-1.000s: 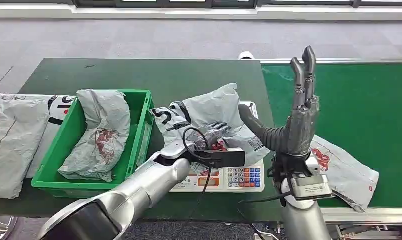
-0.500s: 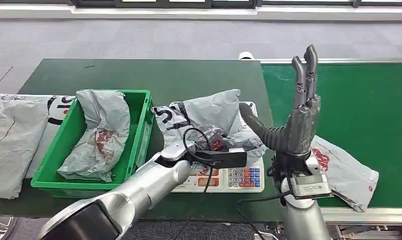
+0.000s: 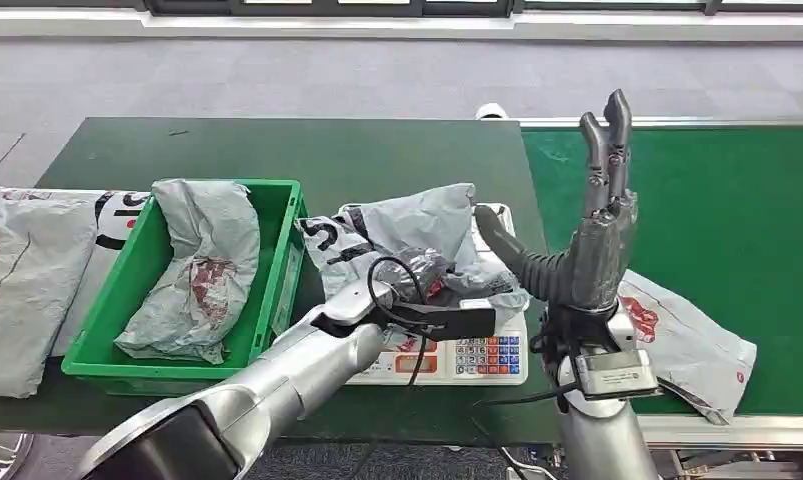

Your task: Moved the parcel from conveyor to table for the left to box.

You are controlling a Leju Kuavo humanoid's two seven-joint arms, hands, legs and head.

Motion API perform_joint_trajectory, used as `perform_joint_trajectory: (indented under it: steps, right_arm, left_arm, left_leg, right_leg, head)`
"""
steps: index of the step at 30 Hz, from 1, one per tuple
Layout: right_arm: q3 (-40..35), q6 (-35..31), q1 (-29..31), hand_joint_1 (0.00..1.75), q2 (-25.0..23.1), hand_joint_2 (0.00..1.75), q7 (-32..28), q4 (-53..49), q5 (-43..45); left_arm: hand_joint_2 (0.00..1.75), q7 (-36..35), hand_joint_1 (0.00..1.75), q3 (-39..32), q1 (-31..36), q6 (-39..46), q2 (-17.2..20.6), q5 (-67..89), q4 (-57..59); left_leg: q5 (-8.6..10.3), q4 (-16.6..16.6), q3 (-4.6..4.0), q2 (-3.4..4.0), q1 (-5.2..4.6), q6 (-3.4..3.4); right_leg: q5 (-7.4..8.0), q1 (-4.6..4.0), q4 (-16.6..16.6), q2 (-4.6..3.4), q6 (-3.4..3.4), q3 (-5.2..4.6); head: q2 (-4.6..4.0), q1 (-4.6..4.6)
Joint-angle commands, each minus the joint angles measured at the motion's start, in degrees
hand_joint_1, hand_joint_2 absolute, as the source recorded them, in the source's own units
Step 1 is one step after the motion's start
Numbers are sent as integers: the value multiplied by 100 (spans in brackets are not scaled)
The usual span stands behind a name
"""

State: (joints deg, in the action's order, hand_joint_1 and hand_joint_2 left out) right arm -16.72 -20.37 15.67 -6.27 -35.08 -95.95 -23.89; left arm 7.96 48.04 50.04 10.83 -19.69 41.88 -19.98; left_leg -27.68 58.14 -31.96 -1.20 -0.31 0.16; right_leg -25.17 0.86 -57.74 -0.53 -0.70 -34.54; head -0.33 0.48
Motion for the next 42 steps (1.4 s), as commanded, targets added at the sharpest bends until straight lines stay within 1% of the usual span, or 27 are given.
perform_joint_trajectory:
  steps: [1, 2, 3, 4, 5, 9, 11, 16, 17, 20, 21, 26, 27, 29, 30, 31, 32, 33, 34, 35, 36, 37, 38, 39, 40, 41, 42]
  right_arm:
    - [-213, -202, -100, 0, 61, 175, 13, 42, -46]
    - [-214, -238, -140, 0, 67, 175, 26, 3, -72]
    - [-210, -295, -187, 0, 74, 175, 41, -33, -99]
    - [-220, -314, -202, 0, 87, 175, 55, -42, -111]
    - [-219, -315, -205, 0, 89, 175, 55, -42, -111]
    - [-222, -317, -189, 0, 89, 175, 58, -30, -111]
    - [-222, -317, -189, 0, 89, 175, 58, -30, -111]
    - [-222, -317, -189, 0, 89, 175, 58, -30, -111]
    - [-222, -317, -189, 0, 89, 175, 58, -30, -111]
    - [-222, -317, -189, 0, 89, 175, 58, -30, -111]
    - [-222, -317, -189, 0, 89, 175, 58, -30, -111]
    - [-222, -317, -189, 0, 89, 175, 58, -30, -111]
    - [-211, -348, -197, 0, 86, 175, 60, -27, -113]
    - [-177, -467, -310, 0, 118, 175, 53, -95, -123]
    - [-167, -516, -379, 0, 149, 175, 42, -135, -132]
    - [-120, -583, -491, 0, 193, 175, 6, -180, -132]
    - [-73, -646, -548, 0, 221, 175, -14, -183, -79]
    - [-20, -695, -614, 0, 250, 175, -40, -209, -36]
    - [38, -720, -666, 0, 266, 175, -81, -242, -16]
    - [57, -723, -693, 0, 277, 175, -100, -277, -9]
    - [68, -765, -732, 0, 291, 175, -101, -323, -28]
    - [65, -789, -767, 0, 338, 175, -91, -369, -34]
    - [69, -797, -774, 0, 365, 175, -81, -375, -29]
    - [66, -800, -759, 0, 380, 175, -66, -353, -13]
    - [77, -645, -757, 0, 313, 175, 45, -375, -122]
    - [103, -578, -767, 0, 249, 175, 138, -434, -249]
    - [115, -546, -759, 0, 219, 175, 217, -461, -336]
  left_arm:
    - [175, 59, 175, -692, 617, 1860, 477, 169, -451]
    - [175, 23, 175, -948, 617, 2196, 648, 293, -723]
    - [175, -33, 175, -1291, 574, 2352, 911, 486, -1179]
    - [175, 18, 175, -1598, 504, 2103, 1002, 699, -1447]
    - [175, 18, 175, -1626, 515, 2092, 1034, 695, -1457]
    - [175, 21, 175, -1755, 383, 2080, 942, 917, -1525]
    - [175, 21, 175, -1755, 383, 2080, 942, 917, -1525]
    - [175, 21, 175, -1755, 383, 2080, 942, 917, -1525]
    - [175, 21, 175, -1755, 383, 2080, 942, 917, -1525]
    - [175, 21, 175, -1755, 383, 2080, 942, 917, -1525]
    - [175, 21, 175, -1755, 383, 2080, 942, 917, -1525]
    - [175, 21, 175, -1755, 383, 2080, 942, 917, -1525]
    - [175, 17, 175, -1938, 352, 2466, 930, 996, -1542]
    - [175, 344, 175, -2496, 239, 2875, 1177, 841, -1902]
    - [175, 535, 175, -2763, 151, 2882, 1323, 713, -2132]
    - [175, 907, 175, -3230, -28, 2917, 1472, 415, -2568]
    - [175, 1163, 175, -3633, -181, 2917, 1534, 466, -2814]
    - [175, 1283, 175, -4138, -378, 2917, 1523, 871, -3156]
    - [175, 1384, 175, -5051, -651, 2917, 1328, 1917, -3689]
    - [175, 1607, 175, -5756, -773, 2917, 1116, 2483, -3898]
    - [175, 1617, 175, -6138, -730, 2917, 1058, 2666, -3688]
    - [175, 1529, 175, -6417, -599, 2917, 1146, 2567, -3267]
    - [175, 1368, 175, -6644, -576, 2917, 1208, 2762, -3170]
    - [175, 1291, 175, -7139, -534, 2917, 1219, 3086, -3074]
    - [175, -149, 175, -7479, -689, 2917, 1561, 4257, -2288]
    - [175, -202, 175, -7849, -1051, 2917, 1754, 3763, -2291]
    - [175, 192, 175, -8281, -1281, 2917, 1786, 3736, -2371]
  left_leg:
    - [-1, 0, -4, 20, 6, -8]
    - [-1, 0, -5, 20, 4, -7]
    - [-2, -4, 0, 29, 4, -9]
    - [-2, 0, -6, 30, 3, -8]
    - [-2, 1, -7, 29, 3, -7]
    - [0, -12, 9, 33, 8, -11]
    - [1, -4, 2, 19, 8, -7]
    - [1, -17, 12, 35, 13, -10]
    - [-1, -4, 2, 17, 8, -7]
    - [0, -4, 2, 15, 6, -8]
    - [3, -22, 15, 30, 11, -15]
    - [1, -5, 2, 15, 6, -9]
    - [2, -11, 7, 22, 10, -12]
    - [0, -3, 1, 14, 8, -7]
    - [0, -10, 7, 33, 10, -11]
    - [2, -20, 14, 43, 11, -15]
    - [-1, -8, 4, 30, 6, -8]
    - [-3, -17, 12, 49, 11, -13]
    - [-2, -15, 12, 44, 8, -10]
    - [-2, -13, 12, 39, 9, -9]
    - [-3, -23, 19, 55, 11, -12]
    - [-4, -11, 9, 46, 13, -10]
    - [-2, -7, 7, 42, 10, -9]
    - [-3, -12, 11, 51, 14, -11]
    - [-3, -9, 9, 42, 10, -8]
    - [-2, -21, 21, 62, 14, -10]
    - [-4, -36, 47, 92, -2, -10]
  right_leg:
    - [5, -7, 3, -8, 6, -6]
    - [5, -4, 0, -11, 5, -8]
    - [6, -5, 3, -16, 7, -7]
    - [6, -3, -2, -20, 7, -13]
    - [6, -3, -5, -18, 6, -13]
    - [7, -8, 6, -19, 9, -1]
    - [4, -8, 1, -9, 5, -3]
    - [10, -12, 17, -18, 6, 8]
    - [2, -6, 0, -9, 4, -1]
    - [2, -5, -1, -8, 5, 0]
    - [8, -10, 17, -12, 10, 11]
    - [2, -5, 0, -7, 6, -1]
    - [6, -9, 8, -10, 8, 3]
    - [3, -7, 0, -8, 5, -2]
    - [7, -9, 6, -21, 7, -1]
    - [12, -11, 16, -26, 10, 4]
    - [5, -5, 0, -23, 5, -5]
    - [9, -10, 10, -36, 9, 0]
    - [6, -6, 5, -32, 7, 0]
    - [5, -7, 4, -27, 6, 1]
    - [7, -9, 12, -37, 8, 4]
    - [5, -11, 3, -31, 7, -4]
    - [3, -8, -4, -37, 6, -11]
    - [5, -13, 3, -43, 8, -8]
    - [0, -9, -2, -38, 9, -9]
    - [6, -13, 11, -52, 11, -1]
    - [7, 4, 7, -86, 12, 5]
  head:
    - [0, -2]
    - [0, -2]
    - [0, 0]
    - [0, 0]
    - [2, 0]
    - [0, -2]
    - [0, 0]
    - [2, -2]
    - [0, -2]
    - [0, 0]
    - [0, -2]
    - [0, 0]
    - [0, -2]
    - [0, -2]
    - [0, -2]
    - [2, -2]
    - [0, -2]
    - [0, 0]
    - [0, -2]
    - [0, -2]
    - [2, -2]
    - [0, -2]
    - [0, -2]
    - [0, -2]
    - [0, -2]
    - [0, -2]
    - [0, 0]
